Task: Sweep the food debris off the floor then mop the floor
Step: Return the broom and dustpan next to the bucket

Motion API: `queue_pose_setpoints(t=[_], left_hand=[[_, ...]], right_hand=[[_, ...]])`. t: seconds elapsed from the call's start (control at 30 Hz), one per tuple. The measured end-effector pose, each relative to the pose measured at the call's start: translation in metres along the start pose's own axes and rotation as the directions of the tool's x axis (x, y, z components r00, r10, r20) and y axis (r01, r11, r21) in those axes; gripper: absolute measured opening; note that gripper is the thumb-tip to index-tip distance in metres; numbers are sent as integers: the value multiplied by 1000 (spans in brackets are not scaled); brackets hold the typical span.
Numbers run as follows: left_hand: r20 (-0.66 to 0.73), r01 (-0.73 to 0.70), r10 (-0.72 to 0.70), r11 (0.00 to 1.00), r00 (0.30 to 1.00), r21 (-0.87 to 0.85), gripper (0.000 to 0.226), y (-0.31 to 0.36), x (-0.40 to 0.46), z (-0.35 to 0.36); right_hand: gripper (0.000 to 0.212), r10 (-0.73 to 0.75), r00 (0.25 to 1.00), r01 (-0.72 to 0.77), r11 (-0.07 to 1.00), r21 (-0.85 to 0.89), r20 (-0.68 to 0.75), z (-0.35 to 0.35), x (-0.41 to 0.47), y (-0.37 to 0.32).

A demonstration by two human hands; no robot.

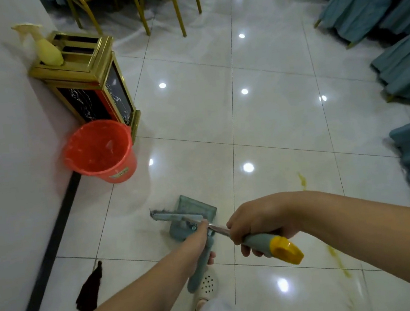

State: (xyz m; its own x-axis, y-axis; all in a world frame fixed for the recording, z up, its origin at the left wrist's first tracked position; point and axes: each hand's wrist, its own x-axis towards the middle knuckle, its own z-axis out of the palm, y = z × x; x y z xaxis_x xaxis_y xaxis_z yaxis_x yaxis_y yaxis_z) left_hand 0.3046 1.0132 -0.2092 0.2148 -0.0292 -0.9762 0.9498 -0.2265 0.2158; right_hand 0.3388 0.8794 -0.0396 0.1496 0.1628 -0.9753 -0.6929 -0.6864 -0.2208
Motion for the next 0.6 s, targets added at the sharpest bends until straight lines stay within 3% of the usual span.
queue_pose_setpoints(t=[0.1, 0.23, 0.6], left_hand=[[88, 73, -70, 997, 994, -25, 54, 8, 8, 0], [62, 119, -116, 991, 991, -64, 36, 10, 15, 8], [46, 152, -151, 988, 987, -25, 41, 11, 18, 34]], right_hand=[[2, -17, 999, 18, 999, -39, 48, 5, 0, 3], [9, -36, 996, 39, 999, -37, 77, 3, 1, 10], [11, -86, 986, 92, 995, -37, 145, -17, 1, 20]])
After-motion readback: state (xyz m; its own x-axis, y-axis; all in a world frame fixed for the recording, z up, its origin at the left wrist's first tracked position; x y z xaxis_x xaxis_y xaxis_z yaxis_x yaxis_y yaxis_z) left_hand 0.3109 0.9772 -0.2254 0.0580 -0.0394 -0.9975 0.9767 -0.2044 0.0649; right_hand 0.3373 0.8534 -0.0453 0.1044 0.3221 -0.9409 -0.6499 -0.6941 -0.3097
